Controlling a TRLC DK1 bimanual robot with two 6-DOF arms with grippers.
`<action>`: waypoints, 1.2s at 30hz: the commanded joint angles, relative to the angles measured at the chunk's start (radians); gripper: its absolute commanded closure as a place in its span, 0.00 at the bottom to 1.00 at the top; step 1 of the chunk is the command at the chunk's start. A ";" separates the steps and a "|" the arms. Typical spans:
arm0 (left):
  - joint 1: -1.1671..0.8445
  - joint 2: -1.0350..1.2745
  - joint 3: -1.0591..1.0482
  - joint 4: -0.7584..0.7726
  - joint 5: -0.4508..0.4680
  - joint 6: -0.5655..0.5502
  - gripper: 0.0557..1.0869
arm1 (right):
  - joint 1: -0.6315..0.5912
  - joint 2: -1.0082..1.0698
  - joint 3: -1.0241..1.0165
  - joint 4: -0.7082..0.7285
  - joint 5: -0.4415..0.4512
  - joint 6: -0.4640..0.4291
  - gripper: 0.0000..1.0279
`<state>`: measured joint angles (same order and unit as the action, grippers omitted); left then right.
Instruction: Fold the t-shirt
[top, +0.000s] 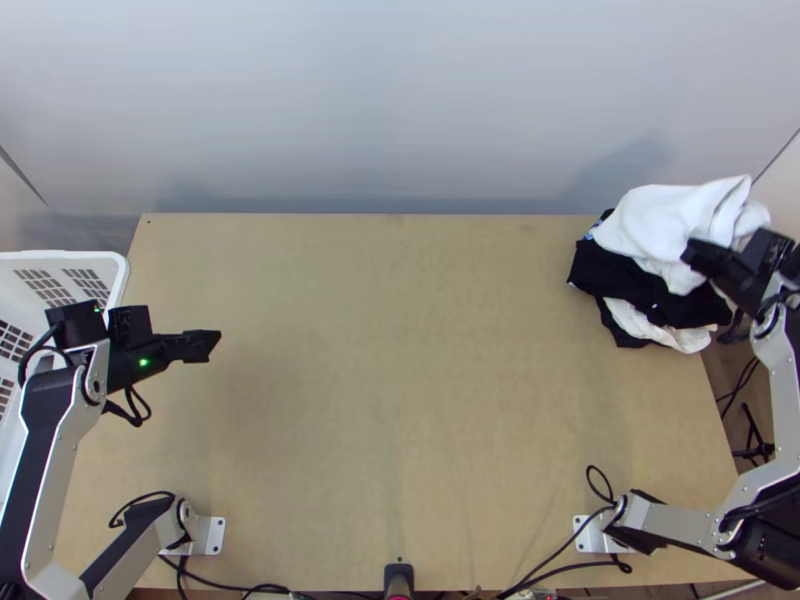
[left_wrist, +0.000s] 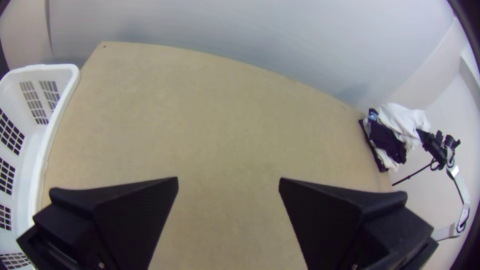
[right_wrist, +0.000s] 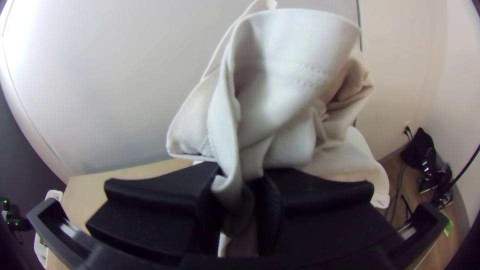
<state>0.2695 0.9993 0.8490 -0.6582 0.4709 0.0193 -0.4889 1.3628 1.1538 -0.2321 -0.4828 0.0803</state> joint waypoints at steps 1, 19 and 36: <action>0.000 -0.044 -0.045 -0.004 0.002 0.005 0.05 | -0.056 -0.027 -0.134 0.013 -0.016 -0.048 0.97; -0.010 -0.172 -0.054 -0.067 0.006 0.005 0.05 | -0.169 0.041 -0.270 0.120 -0.025 -0.094 0.97; 0.004 -0.243 -0.064 -0.090 0.005 0.001 0.05 | -0.175 -0.176 -0.217 -0.119 -0.077 -0.120 0.04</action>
<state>0.2642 0.7712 0.7769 -0.7464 0.4770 0.0208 -0.6651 1.3033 0.9611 -0.2489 -0.5285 -0.0021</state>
